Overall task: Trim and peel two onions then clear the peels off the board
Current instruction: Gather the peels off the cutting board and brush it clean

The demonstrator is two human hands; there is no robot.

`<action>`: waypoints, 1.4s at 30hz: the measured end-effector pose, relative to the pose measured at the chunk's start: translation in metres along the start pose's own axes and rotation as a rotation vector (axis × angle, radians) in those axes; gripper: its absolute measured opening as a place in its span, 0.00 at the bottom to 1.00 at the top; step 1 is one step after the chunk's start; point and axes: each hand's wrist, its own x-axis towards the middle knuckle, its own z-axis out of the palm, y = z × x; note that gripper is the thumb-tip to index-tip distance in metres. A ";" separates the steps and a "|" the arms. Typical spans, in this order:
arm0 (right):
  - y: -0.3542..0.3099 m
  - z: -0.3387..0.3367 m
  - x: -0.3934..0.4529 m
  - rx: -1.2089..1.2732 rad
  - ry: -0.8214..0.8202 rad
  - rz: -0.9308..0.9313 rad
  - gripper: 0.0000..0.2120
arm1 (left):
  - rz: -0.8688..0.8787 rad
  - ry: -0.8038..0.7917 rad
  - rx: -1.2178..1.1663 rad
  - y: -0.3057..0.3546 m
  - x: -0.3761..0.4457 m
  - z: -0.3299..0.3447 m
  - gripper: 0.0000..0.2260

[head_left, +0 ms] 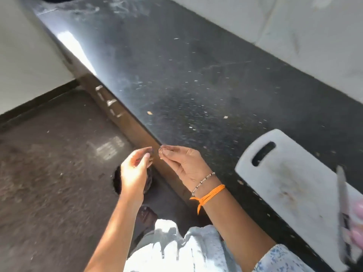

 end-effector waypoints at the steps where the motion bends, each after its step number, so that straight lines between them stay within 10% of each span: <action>1: 0.009 0.013 0.012 -0.007 0.001 0.036 0.08 | -0.034 0.039 -0.019 -0.004 0.010 -0.013 0.11; 4: 0.054 0.027 0.064 -0.102 0.058 0.142 0.05 | -0.134 0.134 -0.037 -0.028 0.045 -0.050 0.12; 7: 0.112 0.024 0.124 -0.203 0.213 0.309 0.25 | -0.213 0.201 -0.022 -0.066 0.082 -0.086 0.14; 9: 0.141 0.033 0.160 -0.242 0.218 0.317 0.05 | -0.272 0.249 -0.019 -0.099 0.109 -0.107 0.15; 25: 0.341 -0.024 0.396 -0.472 0.437 0.474 0.14 | -0.760 0.203 -0.098 -0.337 0.250 -0.153 0.10; 42: 0.302 -0.028 0.379 -0.812 0.305 0.433 0.07 | -0.802 0.406 -0.068 -0.309 0.240 -0.139 0.10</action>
